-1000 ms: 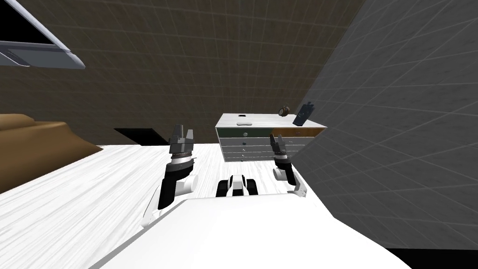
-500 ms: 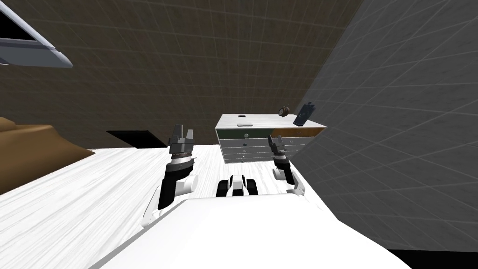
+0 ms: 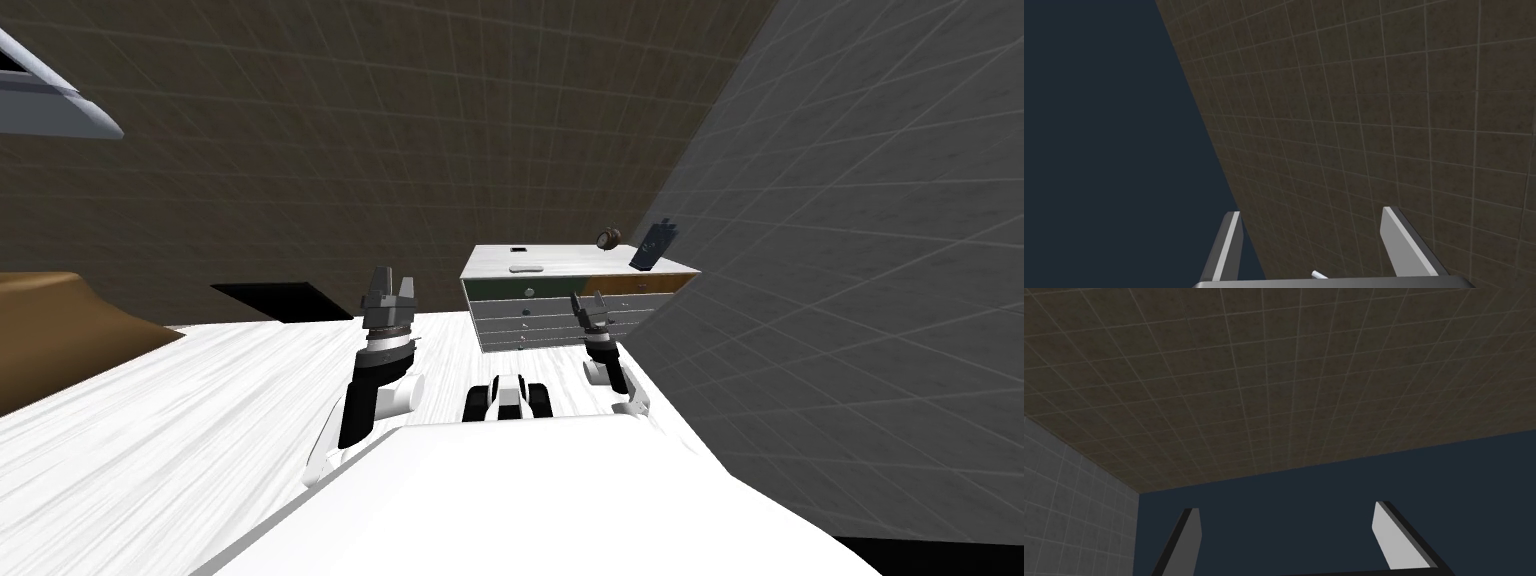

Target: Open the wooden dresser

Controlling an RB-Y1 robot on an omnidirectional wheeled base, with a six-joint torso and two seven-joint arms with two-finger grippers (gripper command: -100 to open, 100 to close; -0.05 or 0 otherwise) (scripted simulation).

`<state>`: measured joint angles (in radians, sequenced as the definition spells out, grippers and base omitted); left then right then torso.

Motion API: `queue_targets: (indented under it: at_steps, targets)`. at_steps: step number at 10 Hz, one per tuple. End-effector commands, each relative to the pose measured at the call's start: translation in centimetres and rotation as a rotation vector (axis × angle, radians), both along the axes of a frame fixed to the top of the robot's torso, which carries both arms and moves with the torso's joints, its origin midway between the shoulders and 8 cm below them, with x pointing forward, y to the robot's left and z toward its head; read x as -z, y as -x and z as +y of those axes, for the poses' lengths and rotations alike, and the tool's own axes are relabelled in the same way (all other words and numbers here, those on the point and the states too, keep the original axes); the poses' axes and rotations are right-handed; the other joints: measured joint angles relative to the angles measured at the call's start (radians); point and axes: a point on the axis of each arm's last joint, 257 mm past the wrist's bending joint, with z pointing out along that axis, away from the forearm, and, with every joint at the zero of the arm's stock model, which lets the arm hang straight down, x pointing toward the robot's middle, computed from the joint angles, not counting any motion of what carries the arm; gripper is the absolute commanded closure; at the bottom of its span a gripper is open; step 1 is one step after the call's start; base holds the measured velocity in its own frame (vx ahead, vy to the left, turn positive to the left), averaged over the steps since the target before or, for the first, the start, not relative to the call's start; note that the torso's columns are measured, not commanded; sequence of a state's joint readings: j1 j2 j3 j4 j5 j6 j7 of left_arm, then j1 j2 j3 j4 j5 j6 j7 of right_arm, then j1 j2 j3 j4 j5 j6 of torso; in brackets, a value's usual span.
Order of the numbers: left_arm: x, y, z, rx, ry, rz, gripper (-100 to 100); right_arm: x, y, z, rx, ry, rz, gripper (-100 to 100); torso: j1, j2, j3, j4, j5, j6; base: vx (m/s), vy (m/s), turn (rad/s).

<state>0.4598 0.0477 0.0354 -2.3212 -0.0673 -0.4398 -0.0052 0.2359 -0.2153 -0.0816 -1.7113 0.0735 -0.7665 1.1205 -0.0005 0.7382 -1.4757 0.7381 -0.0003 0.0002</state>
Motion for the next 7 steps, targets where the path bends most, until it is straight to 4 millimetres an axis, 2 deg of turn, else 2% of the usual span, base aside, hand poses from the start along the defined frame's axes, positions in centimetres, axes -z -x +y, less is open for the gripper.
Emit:
queue_targets:
  at_steps: [1, 2, 4, 5, 7]
  targets:
    - [0.0, 0.0, 0.0, 0.000, 0.000, 0.000, 0, 0.4, -0.1, -0.1, 0.039, 0.056, -0.004, -100, 0.001, 0.000, 0.000, 0.000, 0.000, 0.000, 0.033, 0.030, 0.009]
    - [0.0, 0.0, 0.0, 0.000, 0.000, 0.000, 0, 1.5, -0.3, -0.2, 0.064, 0.102, 0.001, -100, 0.000, 0.001, 0.000, 0.000, 0.000, 0.000, 0.063, 0.051, -0.075]
    - [0.0, 0.0, 0.0, 0.000, 0.000, 0.000, 0, 1.5, -0.3, -0.2, 0.087, 0.131, -0.003, -100, 0.002, -0.001, -0.001, 0.000, 0.001, 0.000, 0.046, 0.047, -0.017]
    - [0.0, 0.0, 0.0, 0.000, 0.000, 0.000, 0, 2.5, -0.5, -0.3, 0.111, 0.178, 0.004, -100, 0.000, 0.001, 0.000, 0.000, 0.000, 0.000, 0.057, 0.050, -0.061]
    - [0.0, 0.0, 0.0, 0.000, 0.000, 0.000, 0, 2.5, -0.5, -0.3, 0.133, 0.206, -0.001, -100, 0.000, -0.001, -0.001, 0.000, 0.000, 0.000, 0.044, 0.032, -0.018]
